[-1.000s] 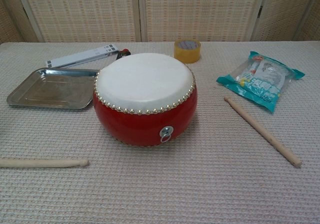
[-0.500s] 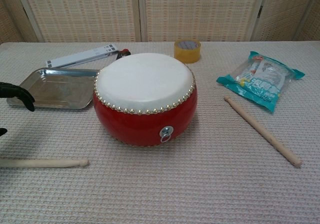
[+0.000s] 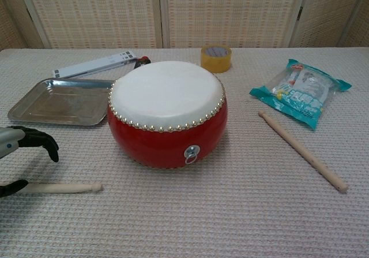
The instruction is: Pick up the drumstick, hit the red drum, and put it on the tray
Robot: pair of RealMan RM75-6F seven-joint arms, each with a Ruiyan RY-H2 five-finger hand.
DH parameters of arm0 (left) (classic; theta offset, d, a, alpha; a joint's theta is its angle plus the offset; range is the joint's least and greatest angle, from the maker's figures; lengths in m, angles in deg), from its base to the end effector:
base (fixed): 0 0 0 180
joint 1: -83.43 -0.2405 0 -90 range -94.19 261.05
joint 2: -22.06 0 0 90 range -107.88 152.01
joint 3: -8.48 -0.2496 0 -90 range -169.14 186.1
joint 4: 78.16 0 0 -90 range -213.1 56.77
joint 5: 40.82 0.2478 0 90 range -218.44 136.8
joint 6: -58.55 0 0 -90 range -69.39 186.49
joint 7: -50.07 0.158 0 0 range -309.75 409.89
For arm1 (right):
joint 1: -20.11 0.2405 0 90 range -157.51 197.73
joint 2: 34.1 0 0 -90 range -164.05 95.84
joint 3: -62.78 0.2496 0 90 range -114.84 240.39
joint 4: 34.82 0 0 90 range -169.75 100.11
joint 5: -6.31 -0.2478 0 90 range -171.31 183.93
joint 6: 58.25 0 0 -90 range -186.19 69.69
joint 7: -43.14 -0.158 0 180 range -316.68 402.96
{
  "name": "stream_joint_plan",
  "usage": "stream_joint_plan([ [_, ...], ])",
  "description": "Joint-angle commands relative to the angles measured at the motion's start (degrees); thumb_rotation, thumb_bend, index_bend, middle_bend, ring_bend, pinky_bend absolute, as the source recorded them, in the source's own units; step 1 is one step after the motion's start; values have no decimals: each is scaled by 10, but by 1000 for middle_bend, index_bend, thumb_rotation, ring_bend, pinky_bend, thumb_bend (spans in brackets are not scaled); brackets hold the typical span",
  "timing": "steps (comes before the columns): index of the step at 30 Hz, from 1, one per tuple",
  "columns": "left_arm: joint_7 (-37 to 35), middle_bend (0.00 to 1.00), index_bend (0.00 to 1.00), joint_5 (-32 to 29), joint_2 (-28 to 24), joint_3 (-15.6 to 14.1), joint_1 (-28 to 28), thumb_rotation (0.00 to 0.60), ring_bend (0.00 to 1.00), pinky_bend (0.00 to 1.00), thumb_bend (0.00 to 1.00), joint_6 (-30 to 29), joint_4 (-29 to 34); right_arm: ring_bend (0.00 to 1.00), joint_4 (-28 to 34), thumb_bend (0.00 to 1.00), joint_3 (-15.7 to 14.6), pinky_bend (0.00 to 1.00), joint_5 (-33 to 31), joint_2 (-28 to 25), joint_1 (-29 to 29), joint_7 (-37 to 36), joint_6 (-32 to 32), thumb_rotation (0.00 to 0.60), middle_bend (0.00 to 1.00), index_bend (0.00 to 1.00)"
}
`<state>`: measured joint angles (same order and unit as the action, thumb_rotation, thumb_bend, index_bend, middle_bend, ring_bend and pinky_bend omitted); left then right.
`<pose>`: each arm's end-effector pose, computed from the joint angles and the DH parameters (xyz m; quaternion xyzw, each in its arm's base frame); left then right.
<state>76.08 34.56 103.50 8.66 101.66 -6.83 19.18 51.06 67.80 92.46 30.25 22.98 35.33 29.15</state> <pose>-0.2313 0.2236 -0.0347 -0.7282 -0.4173 -0.2956 0.4563 -0.3450 -0.1966 0.1458 0.5645 -0.3807 0.4137 0.6043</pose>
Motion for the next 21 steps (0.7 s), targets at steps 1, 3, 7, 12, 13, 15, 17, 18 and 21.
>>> stream_joint_plan([
  [1,-4,209,388,-1,17,-3,-5,600,126,96,358,-10,-5,0,-2,51,0,106,1,1,2,-1,-2,600,93,21],
  [3,-2,211,410,-3,27,-3,-6,600,126,96,354,-14,-7,0,-3,51,0,106,2,2,2,-2,-1,600,93,22],
  [7,12,214,438,-19,48,2,-10,600,127,96,353,-24,-8,0,-7,51,0,106,6,3,2,-8,3,600,93,27],
  [12,20,214,462,-31,60,0,-10,600,127,96,345,-25,-9,0,-11,51,0,106,8,4,0,-12,9,600,93,27],
  [13,19,214,468,-31,61,0,-10,600,127,96,338,-25,-9,0,-12,51,0,106,8,4,-1,-13,11,600,93,28],
  [15,18,213,476,-31,64,-2,-9,600,127,96,324,-25,-12,0,-13,52,0,106,9,5,-2,-14,14,600,93,29],
  [17,16,213,473,-31,68,-3,-9,600,127,96,323,-24,-16,0,-15,51,0,106,10,6,-2,-15,15,600,94,29],
  [18,16,213,469,-32,71,-4,-9,600,127,96,322,-24,-19,0,-16,51,-1,106,11,7,-2,-15,15,600,94,29],
  [21,20,213,461,-36,79,-4,-7,600,126,96,312,-23,-27,0,-18,51,-1,105,12,8,-2,-17,16,600,93,30],
])
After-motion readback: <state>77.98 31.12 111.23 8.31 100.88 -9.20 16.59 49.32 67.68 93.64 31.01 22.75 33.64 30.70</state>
